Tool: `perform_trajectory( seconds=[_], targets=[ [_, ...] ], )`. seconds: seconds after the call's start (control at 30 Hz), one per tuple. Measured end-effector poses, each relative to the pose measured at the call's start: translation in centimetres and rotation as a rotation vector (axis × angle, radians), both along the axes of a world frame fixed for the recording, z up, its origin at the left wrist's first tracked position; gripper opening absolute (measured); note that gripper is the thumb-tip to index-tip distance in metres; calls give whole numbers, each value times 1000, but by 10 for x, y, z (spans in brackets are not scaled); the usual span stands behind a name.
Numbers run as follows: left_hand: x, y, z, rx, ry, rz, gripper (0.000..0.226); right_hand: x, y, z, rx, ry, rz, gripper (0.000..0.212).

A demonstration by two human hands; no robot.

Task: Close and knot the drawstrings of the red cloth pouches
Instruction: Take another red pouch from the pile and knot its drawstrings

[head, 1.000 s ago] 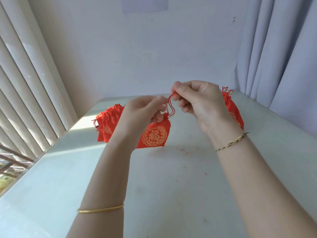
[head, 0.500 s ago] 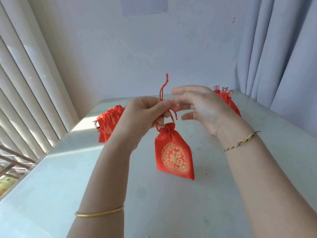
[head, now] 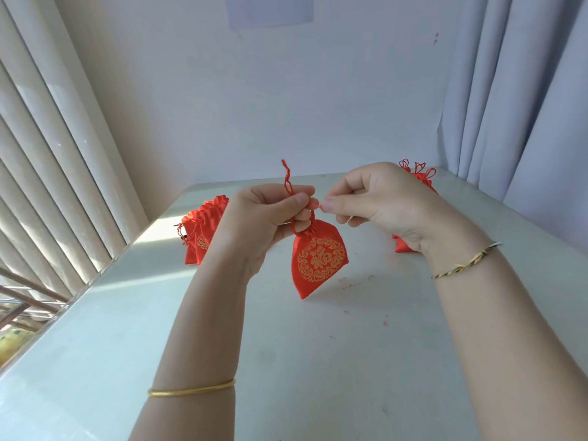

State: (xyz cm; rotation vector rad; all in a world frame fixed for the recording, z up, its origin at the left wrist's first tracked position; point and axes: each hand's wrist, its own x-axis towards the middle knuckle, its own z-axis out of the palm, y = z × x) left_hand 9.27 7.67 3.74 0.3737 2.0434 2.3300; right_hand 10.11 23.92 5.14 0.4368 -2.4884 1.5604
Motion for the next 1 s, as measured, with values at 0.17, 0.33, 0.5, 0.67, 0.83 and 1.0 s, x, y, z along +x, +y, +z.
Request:
perform_trajectory(
  seconds=[0.17, 0.33, 0.5, 0.67, 0.83, 1.0],
  targets=[
    [4, -1, 2, -72, 28, -43, 16, -4, 5, -7, -76, -48, 43, 15],
    [9, 0, 6, -164, 143, -98, 21, -13, -4, -18, -290, -174, 212, 23],
    [3, 1, 3, -339, 422, 82, 32, -15, -5, -24, -318, -190, 237, 14],
    [2, 5, -2, -602, 727, 329, 33, -18, -1, -24, -393, -195, 213, 12],
    [0, 7, -7, -663, 942, 435, 29, -20, -4, -23, -427, -284, 308, 20],
    [-1, 5, -8, -577, 920, 437, 27, -19, -5, -26, -508, -322, 403, 16]
  ],
)
